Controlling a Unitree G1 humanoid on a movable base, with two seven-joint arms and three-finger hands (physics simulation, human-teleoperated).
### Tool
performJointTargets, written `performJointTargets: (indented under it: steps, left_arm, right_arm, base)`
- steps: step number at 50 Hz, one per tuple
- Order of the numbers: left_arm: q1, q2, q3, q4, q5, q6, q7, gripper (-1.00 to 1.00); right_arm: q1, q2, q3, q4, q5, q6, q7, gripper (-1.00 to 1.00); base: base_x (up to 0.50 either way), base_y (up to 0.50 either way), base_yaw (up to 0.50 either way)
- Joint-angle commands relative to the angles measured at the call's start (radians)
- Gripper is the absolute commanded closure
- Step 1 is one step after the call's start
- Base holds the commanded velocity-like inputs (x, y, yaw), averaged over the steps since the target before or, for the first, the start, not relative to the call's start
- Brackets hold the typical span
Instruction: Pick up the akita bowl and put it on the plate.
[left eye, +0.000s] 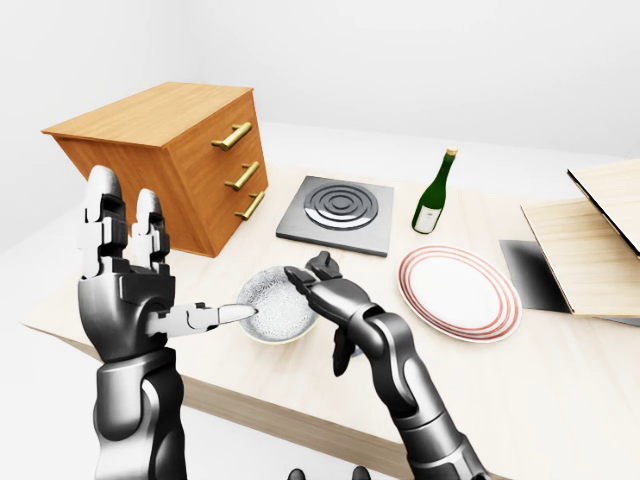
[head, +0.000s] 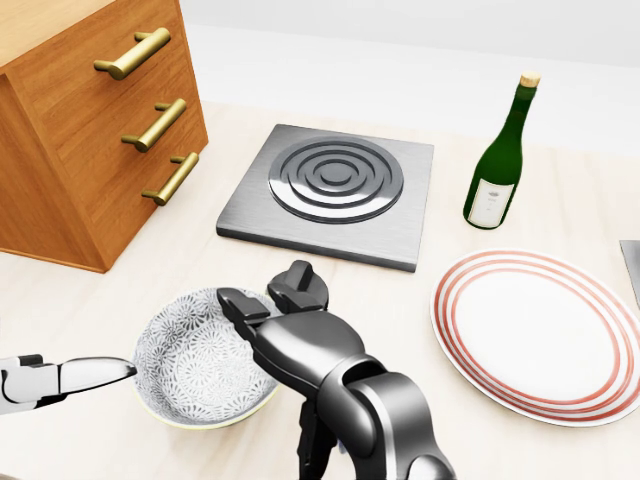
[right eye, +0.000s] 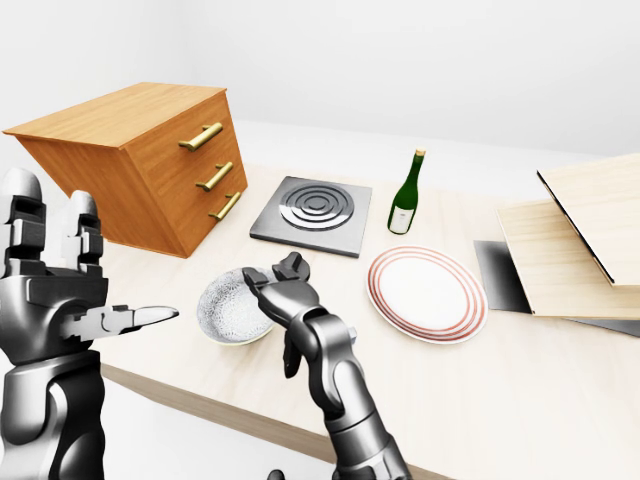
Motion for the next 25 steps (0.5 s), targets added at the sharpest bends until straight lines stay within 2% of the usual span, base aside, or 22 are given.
performJointTargets:
  steps: [1, 9, 14, 15, 18, 21, 25]
  left_arm:
    - [0.0, 0.0, -0.001, 0.002, 0.0, 0.0, 0.001, -1.0]
    - [0.001, 0.0, 0.001, -0.006, -0.004, 0.0, 0.0, -1.0]
    - [0.002, 0.0, 0.002, -0.007, -0.004, 0.0, 0.0, -1.0]
    - [0.001, 0.0, 0.002, -0.005, -0.004, 0.0, 0.0, -1.0]
    - [0.0, 0.0, 0.005, -0.005, -0.007, 0.0, 0.001, -1.0]
    - [-0.001, 0.002, 0.011, -0.009, -0.014, 0.0, 0.001, -1.0]
    - [0.004, 0.0, 0.008, -0.022, -0.015, 0.0, 0.001, -1.0]
  right_arm:
    - [-0.012, -0.022, -0.028, 0.039, -0.023, 0.0, 0.0, -1.0]
    - [-0.016, -0.019, -0.03, 0.067, -0.039, -0.003, 0.0, -1.0]
    - [-0.05, -0.032, -0.038, 0.112, -0.052, -0.062, 0.0, -1.0]
    - [-0.055, -0.04, -0.034, 0.118, -0.065, -0.091, 0.0, -1.0]
    - [-0.063, -0.027, -0.041, 0.116, -0.083, -0.105, 0.0, -1.0]
    - [-0.073, -0.015, -0.049, 0.124, -0.082, -0.103, 0.0, -1.0]
    - [-0.058, -0.017, -0.043, 0.123, -0.07, -0.13, 0.0, -1.0]
  base:
    - [0.0, 0.0, 0.0]
    - [0.0, 0.0, 0.0]
    - [0.0, 0.0, 0.0]
    - [0.0, 0.0, 0.0]
    - [0.0, 0.0, 0.0]
    - [0.0, 0.0, 0.0]
    - [0.0, 0.0, 0.0]
